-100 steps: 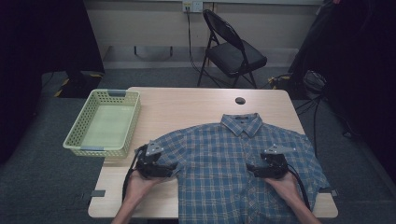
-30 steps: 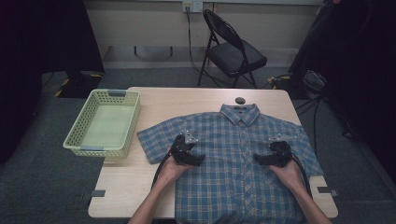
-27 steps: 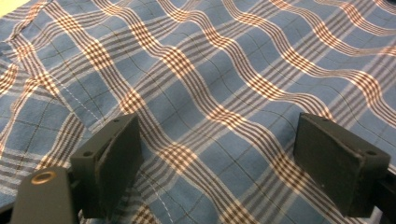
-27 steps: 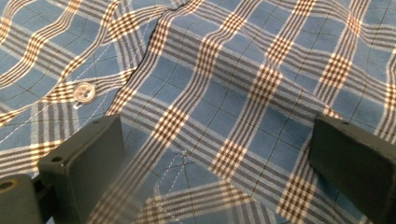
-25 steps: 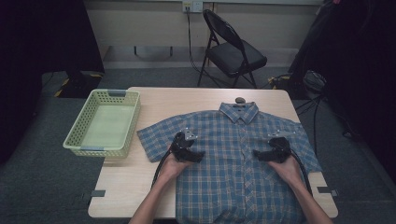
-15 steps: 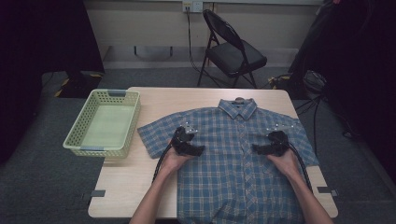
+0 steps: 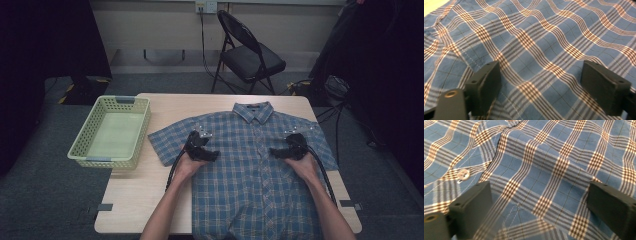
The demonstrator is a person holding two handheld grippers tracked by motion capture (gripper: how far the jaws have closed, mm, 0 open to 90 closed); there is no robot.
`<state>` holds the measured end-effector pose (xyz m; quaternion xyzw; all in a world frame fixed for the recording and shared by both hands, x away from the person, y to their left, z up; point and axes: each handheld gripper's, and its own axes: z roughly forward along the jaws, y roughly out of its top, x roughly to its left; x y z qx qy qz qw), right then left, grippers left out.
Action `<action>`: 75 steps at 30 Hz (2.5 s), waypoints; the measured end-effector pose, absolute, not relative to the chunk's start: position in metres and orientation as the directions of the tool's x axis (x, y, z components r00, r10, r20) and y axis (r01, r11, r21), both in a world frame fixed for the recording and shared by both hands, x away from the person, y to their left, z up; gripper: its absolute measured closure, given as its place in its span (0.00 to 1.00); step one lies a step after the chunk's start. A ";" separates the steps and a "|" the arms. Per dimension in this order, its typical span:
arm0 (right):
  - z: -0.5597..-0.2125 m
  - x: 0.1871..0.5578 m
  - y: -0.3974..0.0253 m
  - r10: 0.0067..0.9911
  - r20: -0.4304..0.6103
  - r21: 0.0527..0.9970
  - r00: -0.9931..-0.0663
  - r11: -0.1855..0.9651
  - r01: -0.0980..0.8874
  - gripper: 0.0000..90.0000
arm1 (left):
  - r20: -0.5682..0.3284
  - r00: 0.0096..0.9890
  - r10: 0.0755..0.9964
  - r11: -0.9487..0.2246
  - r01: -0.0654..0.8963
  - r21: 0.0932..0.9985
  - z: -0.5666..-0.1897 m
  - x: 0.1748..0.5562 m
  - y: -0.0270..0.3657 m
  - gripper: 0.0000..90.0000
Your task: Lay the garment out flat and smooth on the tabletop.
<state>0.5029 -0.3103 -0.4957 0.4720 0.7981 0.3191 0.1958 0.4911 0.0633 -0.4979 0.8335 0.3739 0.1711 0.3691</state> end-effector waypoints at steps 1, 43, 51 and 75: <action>-0.495 0.501 -0.312 0.880 -0.006 0.700 -0.475 0.343 0.627 0.11 | 0.007 0.660 0.752 -0.443 0.497 0.746 -0.496 0.488 0.064 0.21; -0.497 0.427 -0.341 0.888 0.001 0.704 -0.459 0.326 0.632 0.06 | -0.008 0.689 0.725 -0.466 0.499 0.731 -0.498 0.439 0.069 0.17; -0.496 0.445 -0.340 0.895 0.001 0.702 -0.446 0.318 0.637 0.05 | -0.008 0.683 0.730 -0.465 0.506 0.726 -0.498 0.469 0.068 0.16; -0.495 0.452 -0.347 0.895 0.003 0.698 -0.446 0.317 0.642 0.08 | -0.001 0.697 0.717 -0.466 0.480 0.743 -0.500 0.475 0.073 0.16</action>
